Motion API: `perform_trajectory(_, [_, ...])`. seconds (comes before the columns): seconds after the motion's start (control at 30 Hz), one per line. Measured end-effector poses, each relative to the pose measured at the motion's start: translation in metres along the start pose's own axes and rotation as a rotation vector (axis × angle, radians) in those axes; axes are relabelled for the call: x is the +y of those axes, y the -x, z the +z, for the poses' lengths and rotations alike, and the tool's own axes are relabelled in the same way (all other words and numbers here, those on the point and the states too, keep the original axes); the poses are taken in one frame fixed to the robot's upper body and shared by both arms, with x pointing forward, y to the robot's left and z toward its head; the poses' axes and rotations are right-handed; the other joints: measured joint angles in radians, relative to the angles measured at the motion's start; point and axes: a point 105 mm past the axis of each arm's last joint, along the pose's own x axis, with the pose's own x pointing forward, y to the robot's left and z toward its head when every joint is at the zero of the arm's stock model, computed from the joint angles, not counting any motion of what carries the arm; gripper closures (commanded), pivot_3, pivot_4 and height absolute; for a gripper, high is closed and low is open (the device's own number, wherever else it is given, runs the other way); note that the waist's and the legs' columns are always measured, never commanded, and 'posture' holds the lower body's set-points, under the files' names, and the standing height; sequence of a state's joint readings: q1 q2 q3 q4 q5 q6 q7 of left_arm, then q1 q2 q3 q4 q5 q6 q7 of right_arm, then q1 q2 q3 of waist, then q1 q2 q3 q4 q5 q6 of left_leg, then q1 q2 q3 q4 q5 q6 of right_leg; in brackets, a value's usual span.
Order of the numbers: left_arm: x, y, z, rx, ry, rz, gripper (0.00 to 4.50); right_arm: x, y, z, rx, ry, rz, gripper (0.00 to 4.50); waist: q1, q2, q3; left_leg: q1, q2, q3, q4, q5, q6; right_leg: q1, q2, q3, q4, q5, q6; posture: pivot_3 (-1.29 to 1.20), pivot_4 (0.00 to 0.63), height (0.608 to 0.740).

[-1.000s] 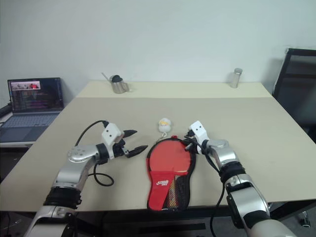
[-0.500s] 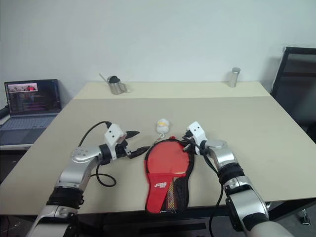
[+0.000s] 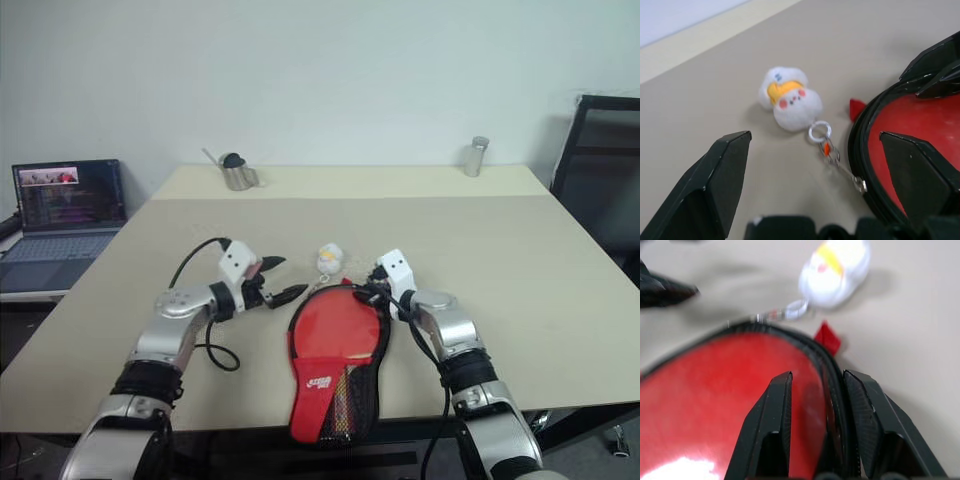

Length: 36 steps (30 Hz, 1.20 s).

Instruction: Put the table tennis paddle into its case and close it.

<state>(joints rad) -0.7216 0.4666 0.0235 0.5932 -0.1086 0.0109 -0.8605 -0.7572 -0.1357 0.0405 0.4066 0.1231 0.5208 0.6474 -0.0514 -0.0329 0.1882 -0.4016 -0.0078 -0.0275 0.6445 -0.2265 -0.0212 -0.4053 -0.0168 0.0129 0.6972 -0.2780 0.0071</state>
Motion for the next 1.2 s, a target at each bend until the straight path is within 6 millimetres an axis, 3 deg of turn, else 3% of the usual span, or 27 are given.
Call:
perform_trajectory(0.17, [0.015, -0.019, 0.006, 0.011, 0.008, 0.077, 0.00, -0.007, 0.012, 0.035, -0.141, -0.016, -0.042, 2.73, 0.010, 0.000, 0.000, 0.000, -0.001, 0.001, 0.000, 0.000, 0.000, 0.000, 0.000, 0.001, -0.001, 0.000, 0.000, 0.00, 0.150, 0.740])
perform_trajectory(0.3, [0.022, -0.027, 0.001, 0.049, 0.015, 0.119, 0.00, -0.001, 0.023, 0.048, -0.185, -0.008, -0.034, 2.73, 0.012, 0.000, 0.000, -0.001, 0.000, 0.000, 0.000, 0.000, 0.000, -0.001, 0.000, 0.000, -0.001, 0.000, 0.000, 0.00, 0.150, 0.740])
perform_trajectory(0.57, [0.034, -0.028, -0.026, 0.210, -0.001, 0.209, 0.00, 0.020, 0.052, 0.039, -0.167, -0.040, 0.024, 2.73, 0.018, 0.000, 0.000, -0.002, -0.001, 0.000, 0.000, -0.001, 0.001, -0.001, 0.000, -0.001, -0.002, 0.000, 0.001, 0.00, 0.150, 0.740])
perform_trajectory(0.67, [0.035, -0.035, -0.026, 0.235, -0.012, 0.243, 0.00, 0.033, 0.063, 0.032, -0.150, -0.046, 0.054, 2.73, 0.022, -0.001, 0.000, -0.004, -0.001, -0.001, 0.000, -0.001, 0.001, -0.001, 0.000, -0.002, -0.003, 0.000, 0.001, 0.00, 0.150, 0.740])
perform_trajectory(0.97, [-0.003, -0.074, -0.022, 0.246, 0.028, 0.196, 0.00, 0.048, 0.075, 0.027, -0.147, -0.064, 0.027, 2.73, 0.020, -0.001, 0.000, -0.005, -0.002, -0.002, 0.000, -0.001, 0.001, -0.001, -0.001, -0.002, -0.006, 0.000, 0.002, 0.00, 0.150, 0.740])
perform_trajectory(1.2, [-0.013, -0.084, -0.020, 0.251, 0.093, 0.185, 0.00, 0.047, 0.081, 0.023, -0.148, -0.082, -0.018, 2.73, 0.022, -0.001, 0.000, -0.005, -0.003, -0.002, 0.000, -0.001, 0.001, -0.001, -0.001, -0.002, -0.007, 0.001, 0.002, 0.00, 0.150, 0.740])
